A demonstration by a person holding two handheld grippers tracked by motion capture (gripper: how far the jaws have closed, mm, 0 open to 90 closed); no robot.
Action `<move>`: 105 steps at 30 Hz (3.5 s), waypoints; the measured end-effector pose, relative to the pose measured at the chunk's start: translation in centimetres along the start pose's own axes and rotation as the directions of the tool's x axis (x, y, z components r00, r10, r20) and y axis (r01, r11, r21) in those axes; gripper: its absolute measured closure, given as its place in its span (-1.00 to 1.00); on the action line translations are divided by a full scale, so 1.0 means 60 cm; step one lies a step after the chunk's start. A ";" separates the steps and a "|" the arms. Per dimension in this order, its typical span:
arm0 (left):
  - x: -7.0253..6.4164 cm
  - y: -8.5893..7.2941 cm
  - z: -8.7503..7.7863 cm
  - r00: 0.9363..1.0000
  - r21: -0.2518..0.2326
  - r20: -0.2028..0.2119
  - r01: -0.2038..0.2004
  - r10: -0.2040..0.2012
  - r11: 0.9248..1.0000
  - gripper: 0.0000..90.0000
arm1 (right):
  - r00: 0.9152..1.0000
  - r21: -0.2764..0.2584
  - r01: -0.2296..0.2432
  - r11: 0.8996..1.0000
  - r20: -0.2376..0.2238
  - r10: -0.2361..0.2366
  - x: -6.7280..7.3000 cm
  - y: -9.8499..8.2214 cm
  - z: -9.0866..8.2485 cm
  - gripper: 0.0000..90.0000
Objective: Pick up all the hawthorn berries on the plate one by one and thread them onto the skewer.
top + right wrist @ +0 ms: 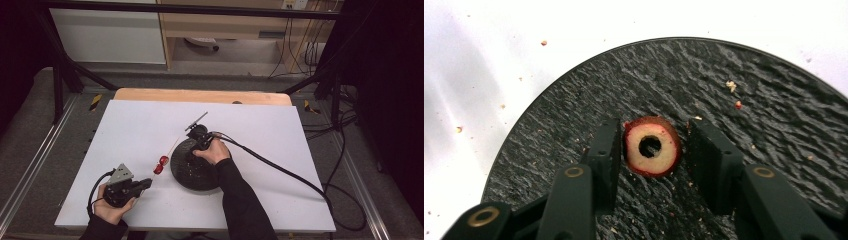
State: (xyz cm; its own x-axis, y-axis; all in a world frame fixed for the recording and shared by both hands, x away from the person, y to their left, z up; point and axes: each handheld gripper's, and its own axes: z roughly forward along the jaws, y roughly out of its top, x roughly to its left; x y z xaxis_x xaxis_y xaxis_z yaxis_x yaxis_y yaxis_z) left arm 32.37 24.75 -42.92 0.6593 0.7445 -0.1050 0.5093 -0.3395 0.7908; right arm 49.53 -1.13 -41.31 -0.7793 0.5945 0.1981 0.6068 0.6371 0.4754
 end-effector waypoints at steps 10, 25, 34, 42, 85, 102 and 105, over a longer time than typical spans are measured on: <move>-0.001 0.000 0.001 1.000 0.001 0.001 -0.003 0.003 1.000 0.96 | 1.000 0.021 -0.019 1.000 -0.021 0.019 -0.003 0.001 -0.002 0.37; -0.004 0.000 0.000 1.000 0.000 0.001 -0.007 0.007 1.000 0.96 | 0.999 -0.052 -0.034 0.998 -0.024 0.033 0.015 -0.004 -0.043 0.38; -0.008 0.001 -0.001 1.000 -0.003 0.003 -0.013 0.013 1.000 0.96 | 0.997 -0.138 -0.070 0.988 -0.050 0.064 0.024 -0.021 -0.071 0.38; -0.010 0.001 -0.001 1.000 -0.001 0.006 -0.016 0.016 1.000 0.96 | 0.992 -0.250 -0.113 0.962 -0.089 0.093 0.029 -0.055 -0.091 0.38; -0.030 0.003 0.005 0.999 0.000 0.030 -0.037 0.037 0.999 0.96 | 0.909 -0.722 -0.416 0.553 -0.309 0.280 0.053 -0.174 -0.082 0.38; -0.036 0.005 0.005 0.999 -0.012 0.040 -0.034 0.034 0.999 0.96 | 0.893 -0.802 -0.441 0.402 -0.351 0.280 0.048 -0.165 -0.099 0.38; -0.038 0.005 0.006 0.999 -0.017 0.041 -0.032 0.032 0.999 0.96 | 0.889 -0.810 -0.449 0.378 -0.360 0.284 0.046 -0.163 -0.100 0.38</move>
State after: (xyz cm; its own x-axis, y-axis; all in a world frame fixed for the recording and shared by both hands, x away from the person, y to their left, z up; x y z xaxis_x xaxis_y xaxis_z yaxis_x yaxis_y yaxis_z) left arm 31.25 22.76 -42.64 0.6977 0.7088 -0.1044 0.4788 -0.3529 0.8038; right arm 40.52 -8.70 -40.25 -0.5768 0.5325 0.6195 0.4522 -0.4235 0.7850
